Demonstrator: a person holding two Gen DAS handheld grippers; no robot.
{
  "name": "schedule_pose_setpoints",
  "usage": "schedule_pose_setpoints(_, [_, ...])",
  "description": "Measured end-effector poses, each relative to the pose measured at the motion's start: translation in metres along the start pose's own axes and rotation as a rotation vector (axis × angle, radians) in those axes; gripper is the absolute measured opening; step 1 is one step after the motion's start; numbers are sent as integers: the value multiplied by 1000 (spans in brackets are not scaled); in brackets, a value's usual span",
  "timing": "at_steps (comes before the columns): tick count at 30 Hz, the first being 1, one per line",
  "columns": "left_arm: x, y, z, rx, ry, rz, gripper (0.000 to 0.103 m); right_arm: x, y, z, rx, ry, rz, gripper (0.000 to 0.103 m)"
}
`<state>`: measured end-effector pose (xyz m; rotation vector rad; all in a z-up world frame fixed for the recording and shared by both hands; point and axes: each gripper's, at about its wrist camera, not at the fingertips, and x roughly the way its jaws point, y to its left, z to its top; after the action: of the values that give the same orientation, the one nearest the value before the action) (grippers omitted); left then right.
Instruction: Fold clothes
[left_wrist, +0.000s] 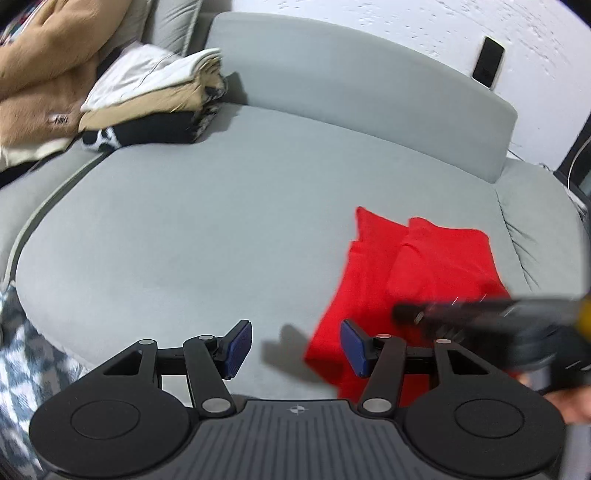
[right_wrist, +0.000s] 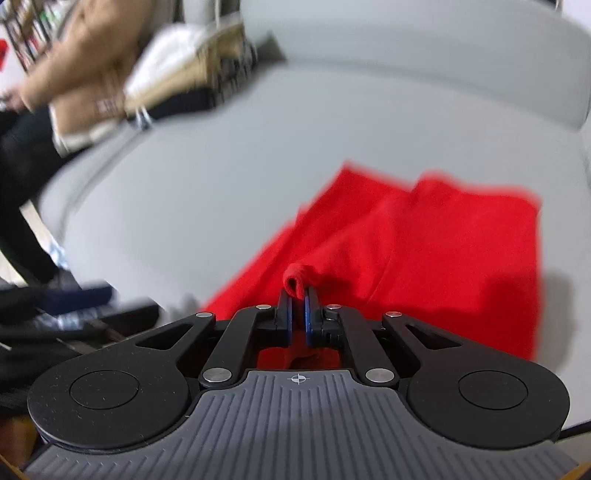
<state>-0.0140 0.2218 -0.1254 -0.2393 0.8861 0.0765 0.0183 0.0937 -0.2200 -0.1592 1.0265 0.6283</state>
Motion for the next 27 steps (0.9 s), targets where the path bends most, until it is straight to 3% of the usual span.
schedule_pose_setpoints(3, [1,9,-1,-20,2,-23,53,-3,-4,-4,28,-10,6,5])
schedule_pose_setpoints(13, [5,19,-1,-72,13,-63,53,-63,-9,4,50,-192,78,5])
schedule_pose_setpoints(20, [7,20,-2,-65,37,-47,53,-39,-6,11,98,-121,120,5])
schedule_pose_setpoints(22, [6,19,-3,-63,39,-46,53,-36,-10,12,142,-137,170,5])
schedule_pose_setpoints(27, [6,23,-3,-90,49,-30,53,-38,-2,13,88,-177,209,5])
